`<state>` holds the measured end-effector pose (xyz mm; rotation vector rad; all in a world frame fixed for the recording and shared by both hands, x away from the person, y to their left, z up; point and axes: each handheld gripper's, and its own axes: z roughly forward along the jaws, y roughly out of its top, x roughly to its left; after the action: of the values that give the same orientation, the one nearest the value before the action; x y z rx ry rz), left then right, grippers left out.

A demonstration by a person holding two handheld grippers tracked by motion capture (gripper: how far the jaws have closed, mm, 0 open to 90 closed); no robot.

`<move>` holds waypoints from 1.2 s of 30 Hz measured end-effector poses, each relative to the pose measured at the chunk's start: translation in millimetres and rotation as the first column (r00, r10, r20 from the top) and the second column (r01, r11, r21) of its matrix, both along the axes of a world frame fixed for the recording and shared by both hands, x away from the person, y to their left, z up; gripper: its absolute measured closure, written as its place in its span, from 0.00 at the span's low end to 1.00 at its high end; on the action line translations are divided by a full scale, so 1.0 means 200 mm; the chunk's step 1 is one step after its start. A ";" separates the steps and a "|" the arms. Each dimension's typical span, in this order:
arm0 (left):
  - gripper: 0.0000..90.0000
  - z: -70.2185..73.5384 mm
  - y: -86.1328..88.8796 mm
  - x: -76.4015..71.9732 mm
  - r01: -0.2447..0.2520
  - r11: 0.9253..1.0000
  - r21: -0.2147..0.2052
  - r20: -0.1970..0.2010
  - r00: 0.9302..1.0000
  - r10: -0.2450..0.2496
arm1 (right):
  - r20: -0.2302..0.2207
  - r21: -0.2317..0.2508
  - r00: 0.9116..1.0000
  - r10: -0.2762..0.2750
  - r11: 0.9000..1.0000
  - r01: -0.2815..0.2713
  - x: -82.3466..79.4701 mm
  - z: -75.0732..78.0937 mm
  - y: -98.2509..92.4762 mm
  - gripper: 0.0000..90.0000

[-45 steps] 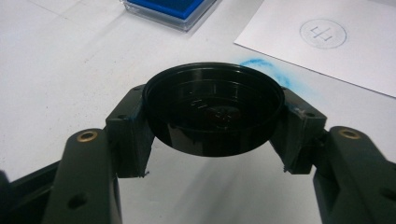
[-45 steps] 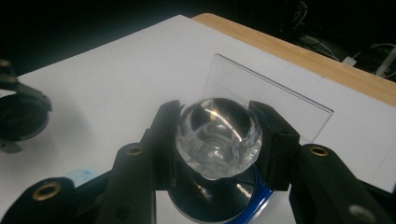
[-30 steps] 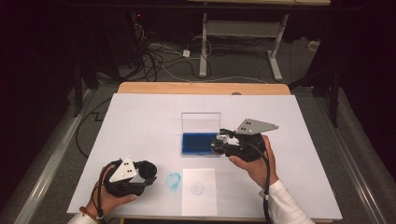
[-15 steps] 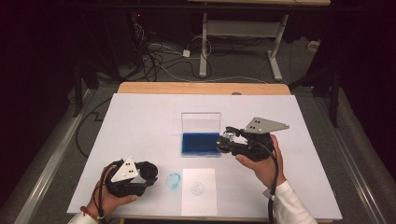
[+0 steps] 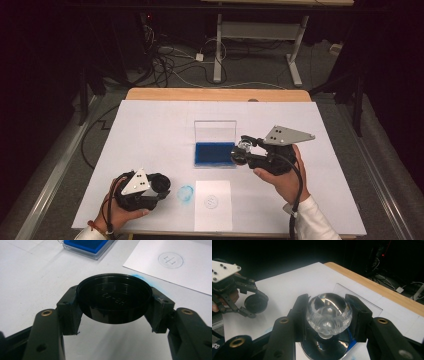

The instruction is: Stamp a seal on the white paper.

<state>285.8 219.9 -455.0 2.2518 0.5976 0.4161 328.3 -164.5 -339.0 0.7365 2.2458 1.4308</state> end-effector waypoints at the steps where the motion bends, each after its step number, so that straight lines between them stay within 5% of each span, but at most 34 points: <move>1: 0.41 0.00 0.00 0.00 0.000 1.000 0.001 -0.001 1.000 0.000 | 0.002 -0.003 1.000 0.002 1.000 -0.002 0.00 0.00 0.00 0.63; 19: 0.41 0.02 0.00 -0.02 -0.009 1.000 0.011 0.022 1.000 0.009 | -0.006 -0.025 0.994 0.105 0.994 -0.106 -0.10 -0.03 0.17 0.63; 36: 0.41 0.02 -0.01 -0.02 0.003 1.000 0.016 0.016 1.000 -0.003 | -0.112 -0.102 0.978 0.175 0.977 -0.186 -0.17 -0.27 0.29 0.63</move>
<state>281.9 217.9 -451.9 2.2617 0.5845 0.4388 294.2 -105.7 -393.1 0.5949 2.5055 1.3597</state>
